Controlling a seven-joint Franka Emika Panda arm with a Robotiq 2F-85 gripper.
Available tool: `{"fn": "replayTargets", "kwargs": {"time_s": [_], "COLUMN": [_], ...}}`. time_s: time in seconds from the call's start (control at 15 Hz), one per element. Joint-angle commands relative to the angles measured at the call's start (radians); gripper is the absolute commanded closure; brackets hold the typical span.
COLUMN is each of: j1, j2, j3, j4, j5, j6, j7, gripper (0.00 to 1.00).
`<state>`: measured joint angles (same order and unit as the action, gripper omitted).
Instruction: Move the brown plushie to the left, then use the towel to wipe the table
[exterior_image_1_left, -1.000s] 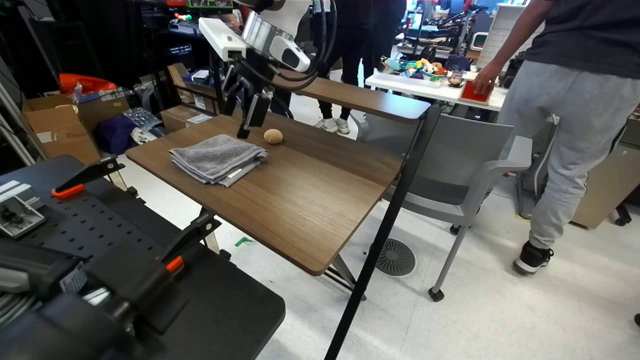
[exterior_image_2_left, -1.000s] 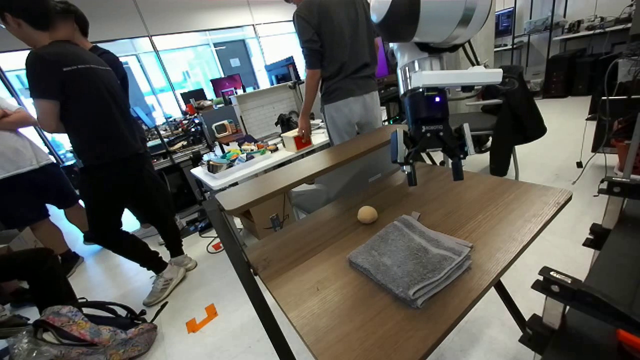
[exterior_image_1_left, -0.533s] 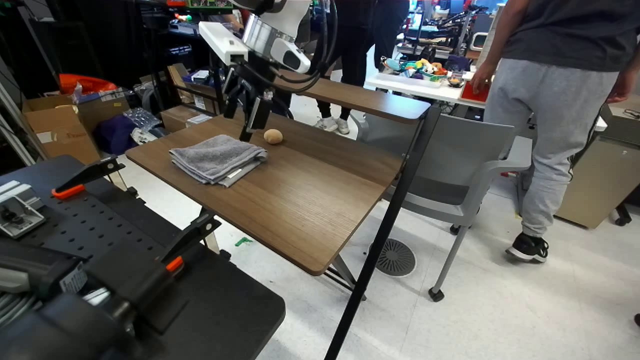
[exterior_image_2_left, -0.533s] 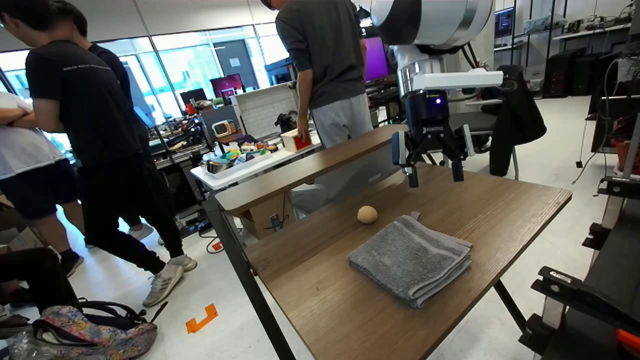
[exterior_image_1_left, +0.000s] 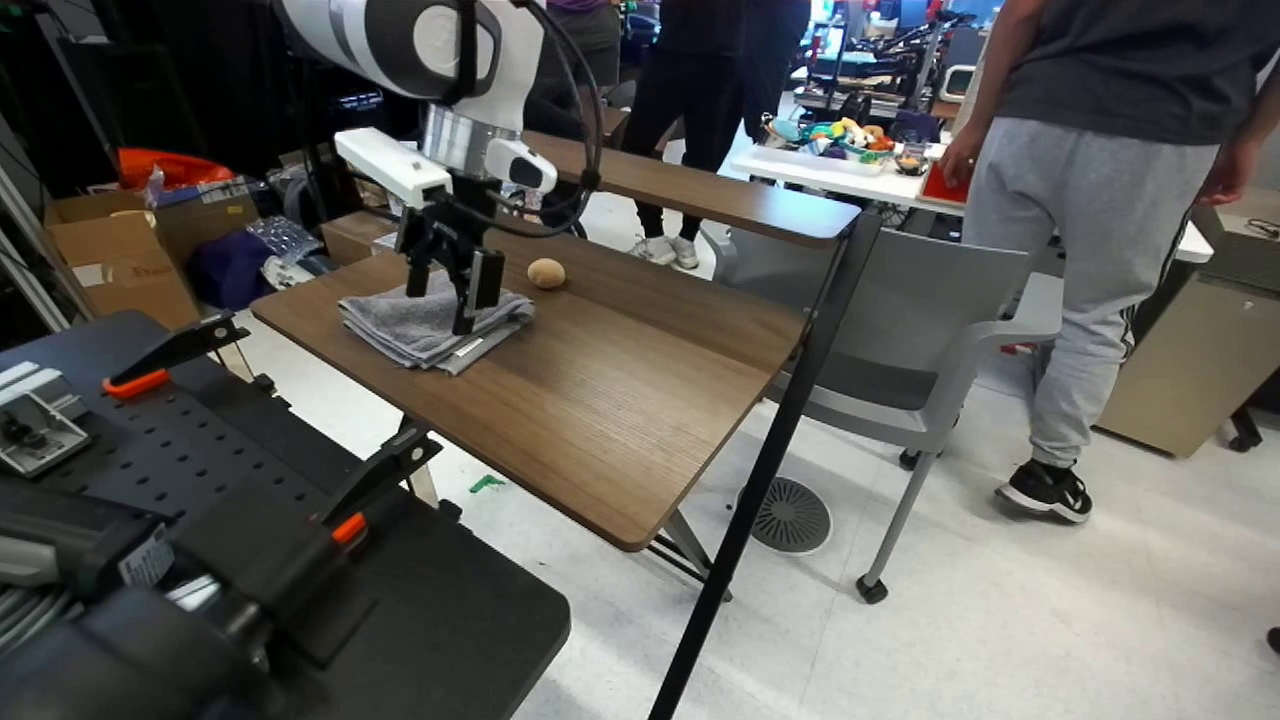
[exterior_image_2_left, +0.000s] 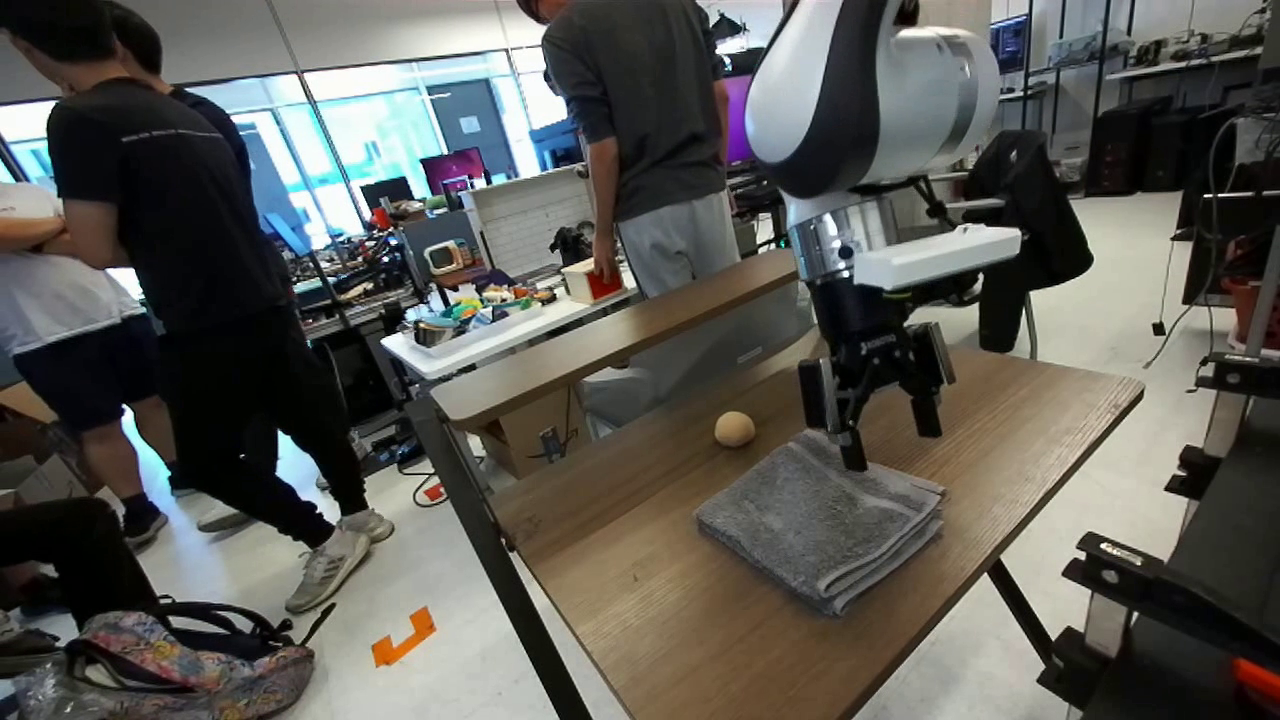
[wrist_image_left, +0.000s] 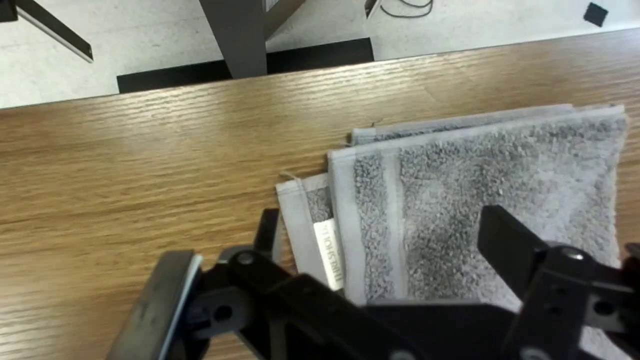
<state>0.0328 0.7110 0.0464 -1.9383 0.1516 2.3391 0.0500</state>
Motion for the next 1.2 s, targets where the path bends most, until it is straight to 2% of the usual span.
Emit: {"fn": "replayTargets", "kwargs": {"time_s": [0.0,0.53,0.8,1.13], "j1": [0.064,0.154,0.164,0.184], "j2": [0.028,0.032,0.019,0.033], "j3": [-0.004,0.01,0.021,0.005], "j4": [-0.042,-0.079,-0.092,-0.063], "j5": [-0.081,-0.18,-0.189,-0.186], "j6": [0.127,0.41,0.468,0.47], "j7": [-0.012,-0.012,-0.017,0.012], "gripper": [0.0,0.0,0.0,0.0]}}
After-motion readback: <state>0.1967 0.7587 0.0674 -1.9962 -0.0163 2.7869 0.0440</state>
